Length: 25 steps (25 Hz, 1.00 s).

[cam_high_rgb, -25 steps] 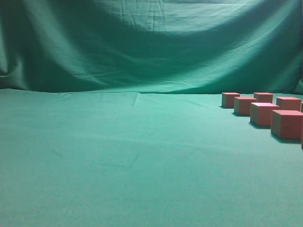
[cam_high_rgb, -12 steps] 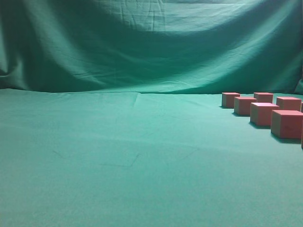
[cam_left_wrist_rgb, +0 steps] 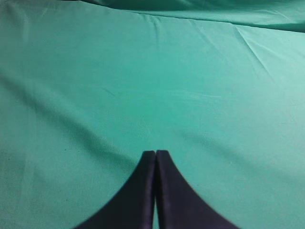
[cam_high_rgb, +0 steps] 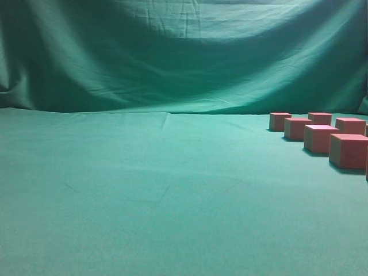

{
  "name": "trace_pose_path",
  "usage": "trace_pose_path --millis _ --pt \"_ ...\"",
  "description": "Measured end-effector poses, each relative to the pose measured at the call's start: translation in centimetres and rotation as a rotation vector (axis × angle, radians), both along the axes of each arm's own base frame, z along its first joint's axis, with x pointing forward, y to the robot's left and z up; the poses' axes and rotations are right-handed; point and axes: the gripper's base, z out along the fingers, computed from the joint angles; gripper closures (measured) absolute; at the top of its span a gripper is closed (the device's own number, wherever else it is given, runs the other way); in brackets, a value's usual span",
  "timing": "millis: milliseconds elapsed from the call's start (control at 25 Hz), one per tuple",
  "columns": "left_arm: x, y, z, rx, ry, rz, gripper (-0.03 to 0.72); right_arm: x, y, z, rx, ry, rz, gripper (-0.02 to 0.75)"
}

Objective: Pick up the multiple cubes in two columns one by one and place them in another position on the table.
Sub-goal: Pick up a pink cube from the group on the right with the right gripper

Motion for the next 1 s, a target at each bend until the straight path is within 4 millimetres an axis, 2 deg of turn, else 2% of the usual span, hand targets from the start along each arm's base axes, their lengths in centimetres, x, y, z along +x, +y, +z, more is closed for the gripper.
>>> trace_pose_path --millis 200,400,520,640,800,1000 --pt "0.0 0.0 0.0 0.000 0.000 0.000 0.688 0.1 0.0 0.2 0.016 -0.024 -0.006 0.738" --pt "0.0 0.0 0.0 0.000 0.000 0.000 0.688 0.4 0.0 2.0 0.304 -0.188 -0.064 0.738" --pt "0.0 0.0 0.0 0.000 0.000 0.000 0.688 0.5 -0.2 2.6 0.366 -0.249 -0.092 0.738" --pt "0.0 0.0 0.0 0.000 0.000 0.000 0.688 0.2 0.3 3.2 0.301 -0.208 -0.026 0.738" --pt "0.0 0.0 0.0 0.000 0.000 0.000 0.688 -0.5 1.0 6.7 0.230 -0.226 0.066 0.738" --pt "0.0 0.0 0.0 0.000 0.000 0.000 0.688 0.7 2.1 8.7 0.281 -0.006 0.161 0.738"
